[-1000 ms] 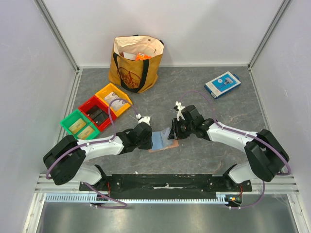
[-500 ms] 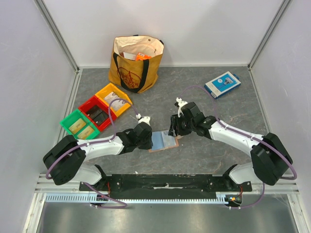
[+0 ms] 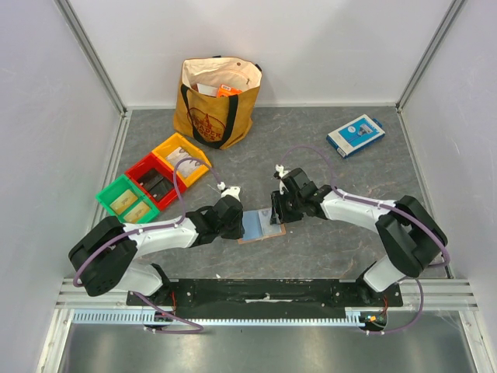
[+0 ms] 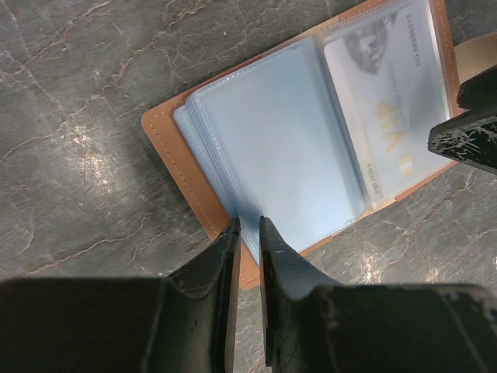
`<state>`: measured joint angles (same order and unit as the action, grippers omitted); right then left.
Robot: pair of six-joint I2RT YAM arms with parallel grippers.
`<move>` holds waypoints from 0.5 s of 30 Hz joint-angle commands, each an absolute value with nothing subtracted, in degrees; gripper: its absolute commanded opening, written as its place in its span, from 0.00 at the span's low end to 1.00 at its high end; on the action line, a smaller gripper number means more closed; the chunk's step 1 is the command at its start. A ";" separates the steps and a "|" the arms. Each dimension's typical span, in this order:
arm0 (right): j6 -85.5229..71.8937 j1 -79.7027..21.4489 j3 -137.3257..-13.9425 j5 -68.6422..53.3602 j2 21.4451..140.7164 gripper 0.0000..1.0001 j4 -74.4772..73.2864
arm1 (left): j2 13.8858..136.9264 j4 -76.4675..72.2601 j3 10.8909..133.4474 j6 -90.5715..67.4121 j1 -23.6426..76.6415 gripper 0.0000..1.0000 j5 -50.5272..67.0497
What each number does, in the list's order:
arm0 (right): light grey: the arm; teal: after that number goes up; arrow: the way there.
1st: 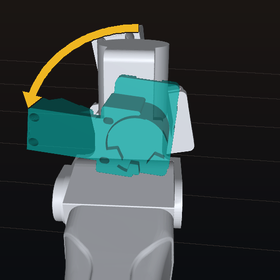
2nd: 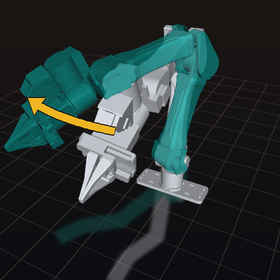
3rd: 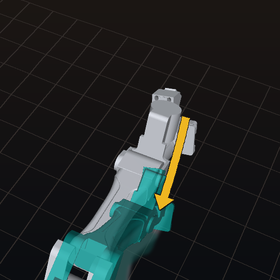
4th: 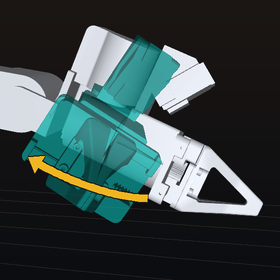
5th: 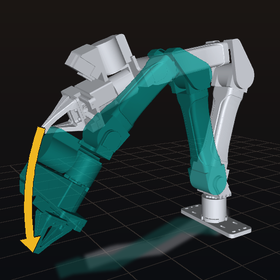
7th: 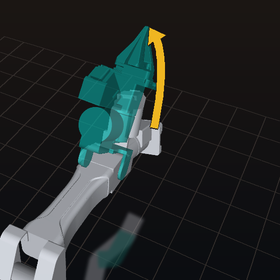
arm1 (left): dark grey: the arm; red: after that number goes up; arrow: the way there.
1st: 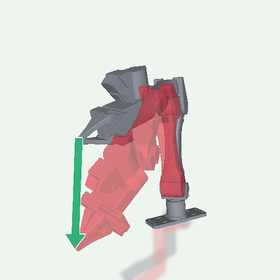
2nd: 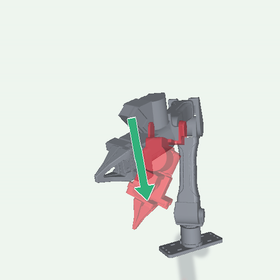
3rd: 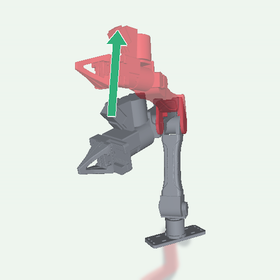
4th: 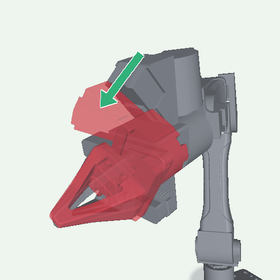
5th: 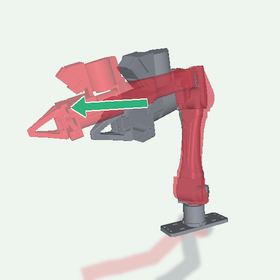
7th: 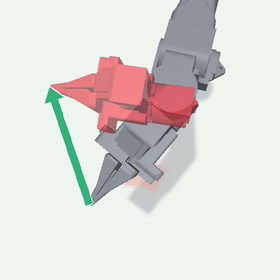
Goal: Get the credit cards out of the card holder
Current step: Remove the credit card from the card holder.
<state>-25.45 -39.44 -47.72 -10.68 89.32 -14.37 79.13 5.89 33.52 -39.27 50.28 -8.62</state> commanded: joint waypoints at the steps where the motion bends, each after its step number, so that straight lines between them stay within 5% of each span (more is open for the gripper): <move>1: -24.87 -39.64 -49.39 -12.13 90.79 0.47 -12.22 | 78.84 4.75 33.49 -40.69 50.54 0.21 -8.35; 15: -24.96 -39.81 -49.83 -15.46 89.48 0.32 -11.95 | 79.10 4.83 33.84 -40.60 50.54 0.21 -8.00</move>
<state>-25.43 -39.44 -47.72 -12.43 91.24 -13.85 79.13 5.89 33.52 -39.27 50.28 -8.54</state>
